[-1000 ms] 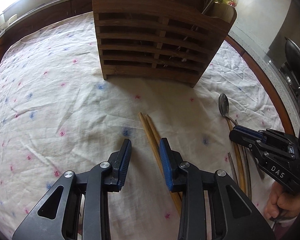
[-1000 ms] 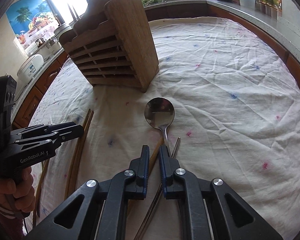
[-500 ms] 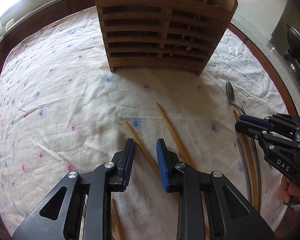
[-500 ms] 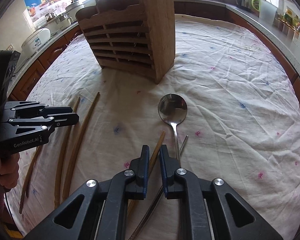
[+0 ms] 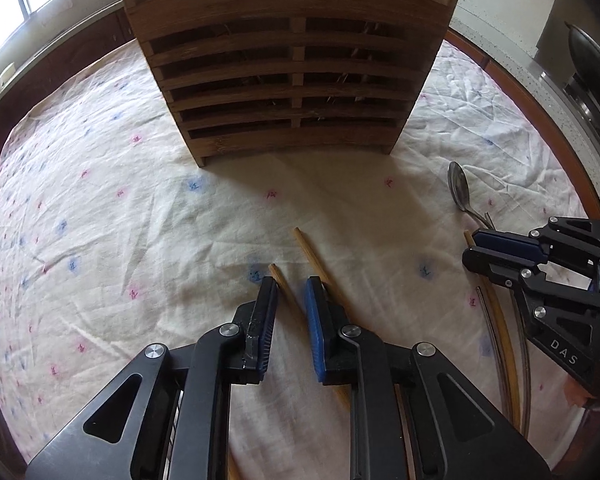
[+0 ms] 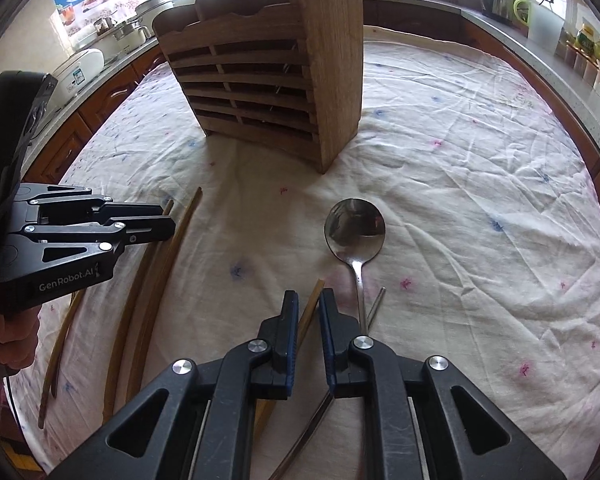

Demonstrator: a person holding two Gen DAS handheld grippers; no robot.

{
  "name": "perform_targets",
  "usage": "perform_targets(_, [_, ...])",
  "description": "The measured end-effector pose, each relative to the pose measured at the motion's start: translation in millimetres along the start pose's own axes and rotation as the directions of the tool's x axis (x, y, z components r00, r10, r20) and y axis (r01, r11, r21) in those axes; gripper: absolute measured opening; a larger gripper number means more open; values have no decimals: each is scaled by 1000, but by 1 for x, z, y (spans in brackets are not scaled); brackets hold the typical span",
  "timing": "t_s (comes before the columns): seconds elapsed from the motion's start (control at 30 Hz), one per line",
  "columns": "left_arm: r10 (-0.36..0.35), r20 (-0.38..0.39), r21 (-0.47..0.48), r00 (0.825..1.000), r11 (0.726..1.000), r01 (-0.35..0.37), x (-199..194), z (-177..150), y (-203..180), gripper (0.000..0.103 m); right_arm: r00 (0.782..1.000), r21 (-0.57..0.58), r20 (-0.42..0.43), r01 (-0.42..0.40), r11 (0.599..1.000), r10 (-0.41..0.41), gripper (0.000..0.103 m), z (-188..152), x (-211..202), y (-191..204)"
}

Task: Organize utensils
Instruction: 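Lift both chopsticks and carry them toward the wooden holder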

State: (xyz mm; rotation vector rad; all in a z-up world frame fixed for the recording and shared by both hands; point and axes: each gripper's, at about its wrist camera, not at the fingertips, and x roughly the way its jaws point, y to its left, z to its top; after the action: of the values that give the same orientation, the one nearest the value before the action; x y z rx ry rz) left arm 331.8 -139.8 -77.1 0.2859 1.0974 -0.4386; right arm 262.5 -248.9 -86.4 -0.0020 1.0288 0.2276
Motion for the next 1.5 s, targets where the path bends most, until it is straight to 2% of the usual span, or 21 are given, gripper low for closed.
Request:
perform_targets(0.1, [-1,21,5,1000,1000,1,1,0,-3,11,999,-25,20,30,999,-29,13,-1,1,6])
perform_targets(0.23, [-34,30,-33,999,999,35,-7,-4,0,4,999,15,33,-6,1000,5,8,-1,-3,0])
perform_targets(0.47, [-92,147,-52,985,994,100,-67,-27,1,4,988,54,134,-80,995,72,5,-5,-47,3])
perform_targets(0.67, [-131,275,-66,953,986,155,-134,-48,11,4,965,52,244,-116,992,100,5,-12,-99,10])
perform_targets(0.87, [-139,377,-68,916,982,177,-182,-68,15,4,931,46,349,-126,991,102,5,-18,-151,16])
perform_targets(1.17, [-140,467,-83,873,976,200,-222,-89,26,4,884,27,460,-109,994,84,5,-24,-203,28])
perform_targets(1.5, [-109,535,-104,838,976,194,-248,-91,38,4,850,22,521,-101,995,75,5,-17,-222,33])
